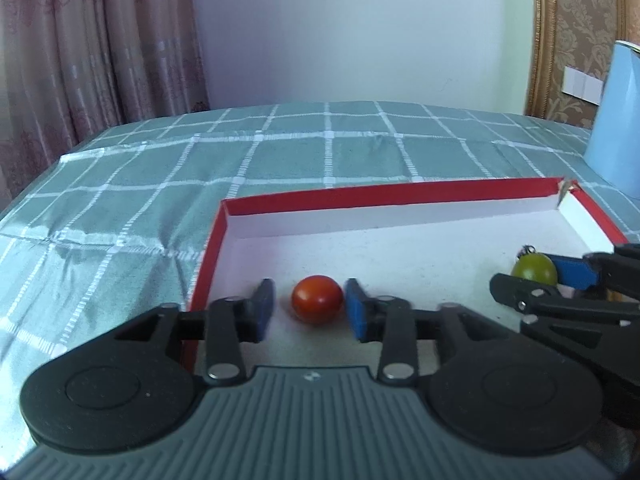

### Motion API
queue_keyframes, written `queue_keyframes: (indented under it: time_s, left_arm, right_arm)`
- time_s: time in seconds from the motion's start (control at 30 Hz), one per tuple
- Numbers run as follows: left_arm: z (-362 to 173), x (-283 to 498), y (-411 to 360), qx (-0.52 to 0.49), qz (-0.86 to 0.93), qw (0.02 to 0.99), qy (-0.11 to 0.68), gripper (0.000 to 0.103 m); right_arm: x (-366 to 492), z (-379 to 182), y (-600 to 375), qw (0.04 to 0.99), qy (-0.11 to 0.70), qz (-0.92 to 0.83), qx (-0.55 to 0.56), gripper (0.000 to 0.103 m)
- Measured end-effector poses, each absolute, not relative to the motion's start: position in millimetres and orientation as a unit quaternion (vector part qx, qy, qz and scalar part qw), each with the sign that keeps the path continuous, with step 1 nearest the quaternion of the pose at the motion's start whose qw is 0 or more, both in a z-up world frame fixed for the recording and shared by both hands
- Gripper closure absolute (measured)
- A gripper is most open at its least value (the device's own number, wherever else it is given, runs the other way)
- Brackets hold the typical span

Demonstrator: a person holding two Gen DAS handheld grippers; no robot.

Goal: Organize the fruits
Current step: 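Carry the cherry tomato with the left gripper while the right carries the green tomato into the tray, then open the left gripper to drop the cherry tomato while the right releases the green tomato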

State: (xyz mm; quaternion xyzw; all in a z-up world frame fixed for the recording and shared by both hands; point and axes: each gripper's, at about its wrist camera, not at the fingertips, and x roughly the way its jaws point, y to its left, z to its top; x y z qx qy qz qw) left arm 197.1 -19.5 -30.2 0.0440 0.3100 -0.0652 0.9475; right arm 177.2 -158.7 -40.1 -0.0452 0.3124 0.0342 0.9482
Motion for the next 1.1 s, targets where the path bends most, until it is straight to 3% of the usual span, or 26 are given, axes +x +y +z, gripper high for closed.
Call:
queue_keyframes:
  time_s: [0.03, 0.17, 0.27, 0.43, 0.5, 0.83, 0.9, 1.1]
  left_arm:
    - [-30.6, 197.7, -17.9, 0.039, -0.065, 0.947, 0.312, 0.044]
    - [-29.0, 197.0, -14.9, 0.027, -0.075, 0.947, 0.312, 0.026]
    - [-28.6, 192.7, -19.9, 0.044, -0.072, 0.949, 0.302, 0.02]
    - [-28.6, 189.1, -21.5, 0.051, -0.063, 0.952, 0.295, 0.01]
    - [-27.8, 188.5, -18.8, 0.044, -0.067, 0.952, 0.295, 0.009]
    - [-22.8, 171.6, -8.5, 0.019, -0.093, 0.952, 0.291, 0.004]
    - [-20.9, 165.5, -6.9, 0.014, -0.098, 0.953, 0.286, 0.003]
    - [-19.0, 151.4, -5.8, 0.018, -0.103, 0.956, 0.276, 0.003]
  right_arm:
    - [176.5, -40.3, -157.9, 0.948, 0.311, 0.034, -0.047, 0.071]
    - [175.6, -40.2, -156.7, 0.949, 0.311, 0.029, -0.054, 0.07]
    - [174.2, -39.9, -157.8, 0.95, 0.307, 0.021, -0.056, 0.054]
    - [170.1, -37.2, -166.4, 0.954, 0.298, 0.013, -0.04, 0.048]
    - [169.3, -37.1, -169.0, 0.954, 0.296, 0.01, -0.035, 0.041]
    - [152.8, -29.5, -181.1, 0.961, 0.277, 0.008, -0.009, 0.038]
    - [148.7, -26.4, -185.4, 0.963, 0.269, 0.006, 0.004, 0.03]
    - [130.4, -17.7, -191.8, 0.967, 0.253, 0.01, 0.026, 0.03]
